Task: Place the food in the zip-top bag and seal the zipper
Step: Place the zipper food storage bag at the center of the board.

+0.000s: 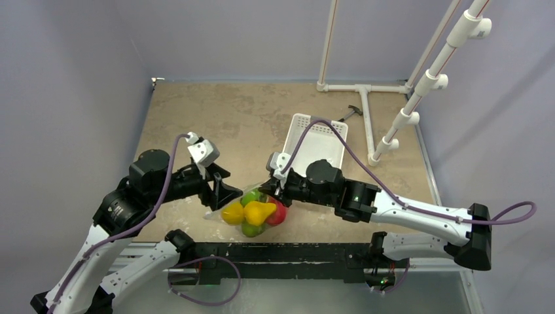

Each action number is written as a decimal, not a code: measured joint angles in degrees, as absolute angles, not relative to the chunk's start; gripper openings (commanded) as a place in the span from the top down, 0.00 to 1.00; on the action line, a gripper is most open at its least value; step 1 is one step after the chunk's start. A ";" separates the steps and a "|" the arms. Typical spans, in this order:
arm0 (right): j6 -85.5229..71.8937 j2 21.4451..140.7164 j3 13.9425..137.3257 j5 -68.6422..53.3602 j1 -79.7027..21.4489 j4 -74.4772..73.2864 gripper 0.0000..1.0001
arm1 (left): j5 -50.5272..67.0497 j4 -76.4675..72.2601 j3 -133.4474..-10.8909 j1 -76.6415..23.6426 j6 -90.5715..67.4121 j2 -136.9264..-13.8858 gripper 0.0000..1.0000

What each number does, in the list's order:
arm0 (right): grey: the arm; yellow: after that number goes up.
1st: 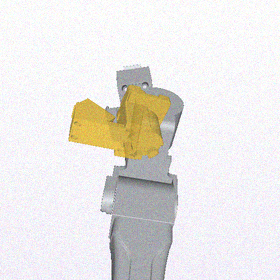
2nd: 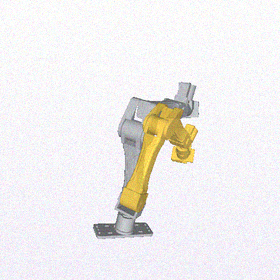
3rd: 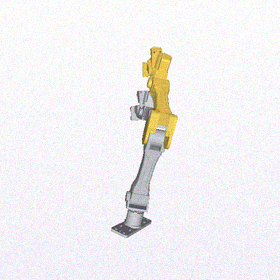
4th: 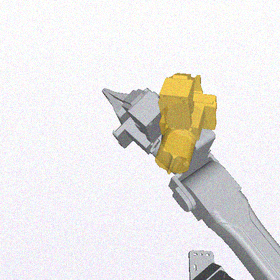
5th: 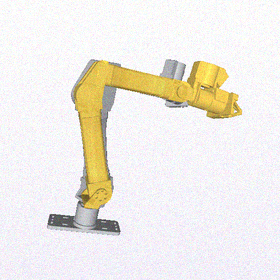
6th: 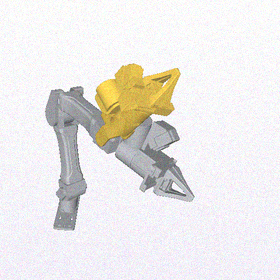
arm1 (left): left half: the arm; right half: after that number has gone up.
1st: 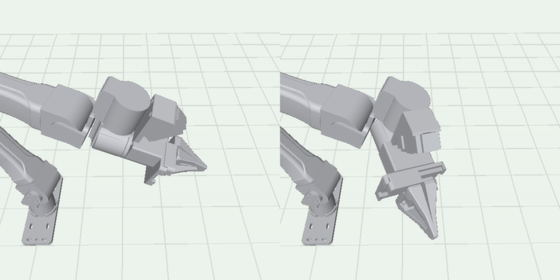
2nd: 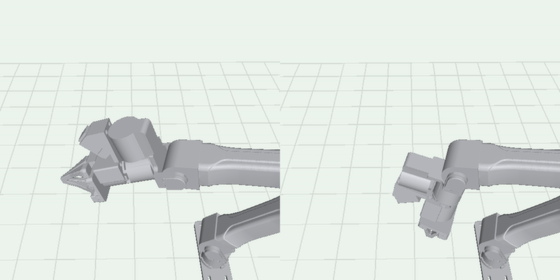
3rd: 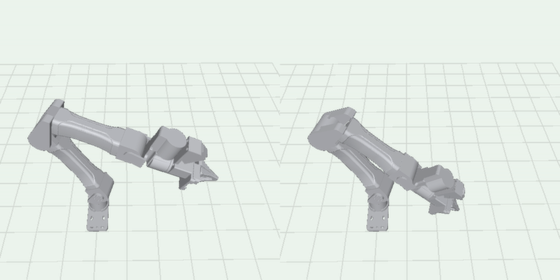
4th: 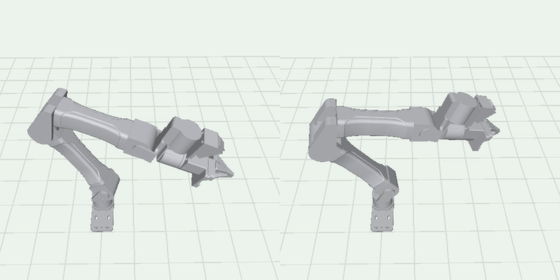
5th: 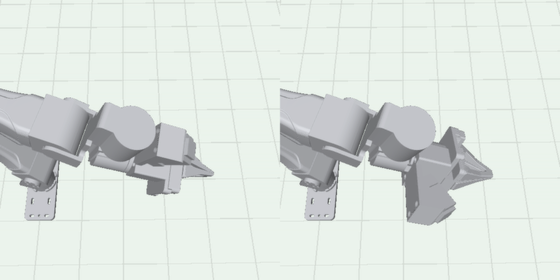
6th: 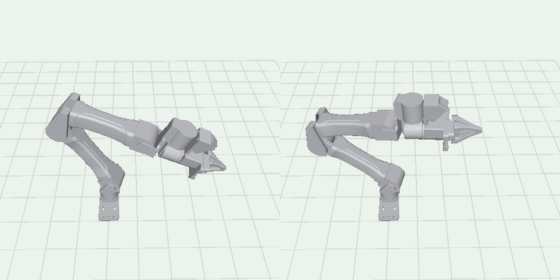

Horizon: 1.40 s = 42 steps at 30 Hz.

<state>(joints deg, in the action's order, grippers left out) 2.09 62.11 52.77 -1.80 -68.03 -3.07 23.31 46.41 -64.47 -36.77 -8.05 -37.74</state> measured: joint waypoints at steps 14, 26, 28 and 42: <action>1.15 67.11 59.83 -2.07 -69.91 -3.49 1.00 | 26.55 43.29 -58.59 -36.77 -8.95 -37.80 0.50; 1.06 67.72 60.75 -0.86 -70.02 -3.49 1.00 | 26.22 43.81 -57.45 -36.77 -8.91 -39.75 0.94; 1.06 67.99 60.75 -0.71 -70.02 -3.49 1.00 | 26.20 43.81 -57.45 -36.77 -8.84 -40.27 1.00; -0.99 65.45 60.16 2.55 -70.08 -2.09 0.63 | 22.41 43.55 -57.47 -36.82 -9.32 -40.66 1.00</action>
<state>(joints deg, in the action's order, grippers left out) -0.99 65.45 60.16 2.55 -70.08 -2.09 22.41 43.55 -57.47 -36.82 -9.32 -40.66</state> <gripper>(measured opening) 0.265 0.009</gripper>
